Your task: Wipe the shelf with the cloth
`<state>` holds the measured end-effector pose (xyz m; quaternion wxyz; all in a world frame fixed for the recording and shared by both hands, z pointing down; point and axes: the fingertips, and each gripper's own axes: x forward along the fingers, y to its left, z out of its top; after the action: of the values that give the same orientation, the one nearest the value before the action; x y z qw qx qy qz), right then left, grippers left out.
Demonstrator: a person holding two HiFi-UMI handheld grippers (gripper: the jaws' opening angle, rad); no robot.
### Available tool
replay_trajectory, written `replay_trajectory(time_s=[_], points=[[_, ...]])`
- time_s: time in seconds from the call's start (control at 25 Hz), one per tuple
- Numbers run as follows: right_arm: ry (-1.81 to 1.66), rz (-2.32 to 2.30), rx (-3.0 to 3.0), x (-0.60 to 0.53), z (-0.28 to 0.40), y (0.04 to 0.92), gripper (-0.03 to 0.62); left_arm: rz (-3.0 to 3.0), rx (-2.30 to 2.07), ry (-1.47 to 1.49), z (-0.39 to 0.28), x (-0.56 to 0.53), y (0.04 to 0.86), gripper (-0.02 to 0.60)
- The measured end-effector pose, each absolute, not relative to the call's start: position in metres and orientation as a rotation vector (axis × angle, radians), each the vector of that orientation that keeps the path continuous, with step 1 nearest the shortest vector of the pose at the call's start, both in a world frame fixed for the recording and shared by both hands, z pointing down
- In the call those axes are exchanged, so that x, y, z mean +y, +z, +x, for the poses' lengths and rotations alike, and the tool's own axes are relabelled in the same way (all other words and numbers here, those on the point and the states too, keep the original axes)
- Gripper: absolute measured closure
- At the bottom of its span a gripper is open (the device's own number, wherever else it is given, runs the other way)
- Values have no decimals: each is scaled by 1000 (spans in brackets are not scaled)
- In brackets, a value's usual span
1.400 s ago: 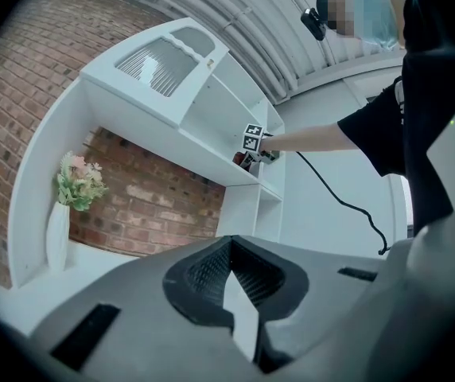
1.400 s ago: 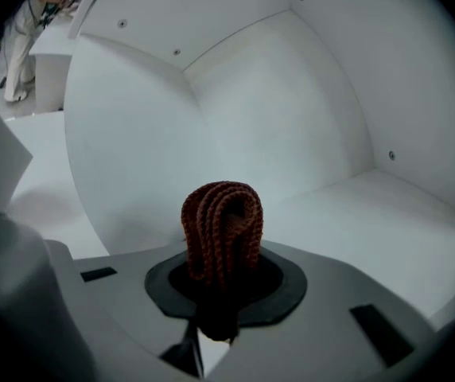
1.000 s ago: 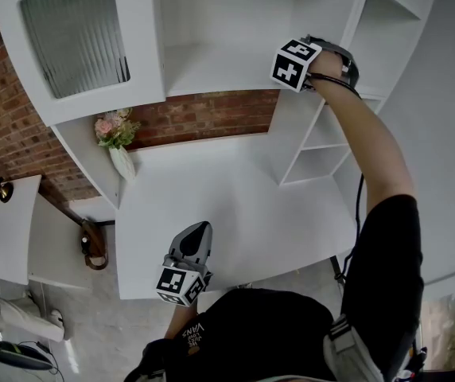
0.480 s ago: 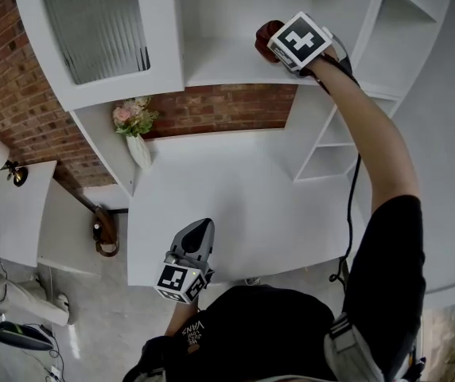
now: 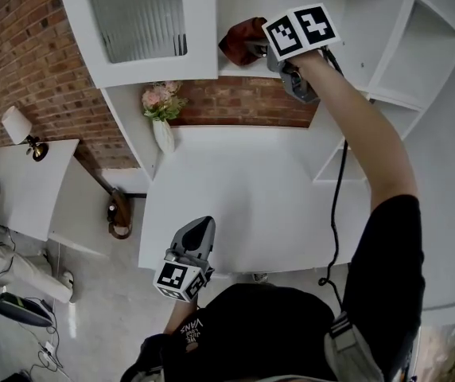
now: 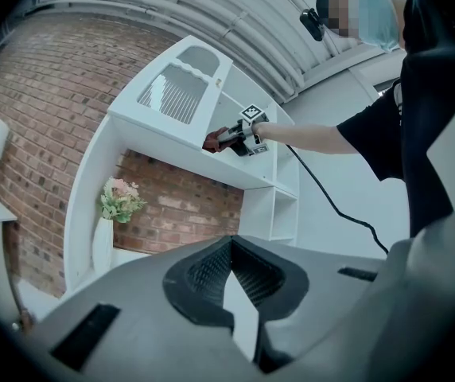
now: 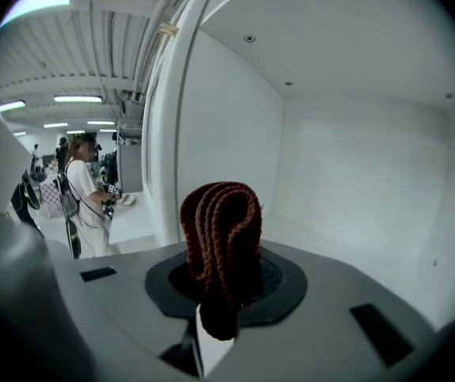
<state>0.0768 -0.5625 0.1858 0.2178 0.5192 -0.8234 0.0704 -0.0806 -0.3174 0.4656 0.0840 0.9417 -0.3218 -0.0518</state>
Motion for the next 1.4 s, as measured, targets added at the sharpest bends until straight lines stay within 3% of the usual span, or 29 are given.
replay_trajectory(time_s=[0.28,0.6,1.4], points=[[203,1374,-2285,-559,37,208,525,2804,-987,-151,-92,-311,464,577],[47,1381,-2108,-558,61,219,525,2811,-944,-161,-79,-309,469,577],[117,1682,-1696,-491,290,220,525,2880,-594,-159,22,-314,475,577]])
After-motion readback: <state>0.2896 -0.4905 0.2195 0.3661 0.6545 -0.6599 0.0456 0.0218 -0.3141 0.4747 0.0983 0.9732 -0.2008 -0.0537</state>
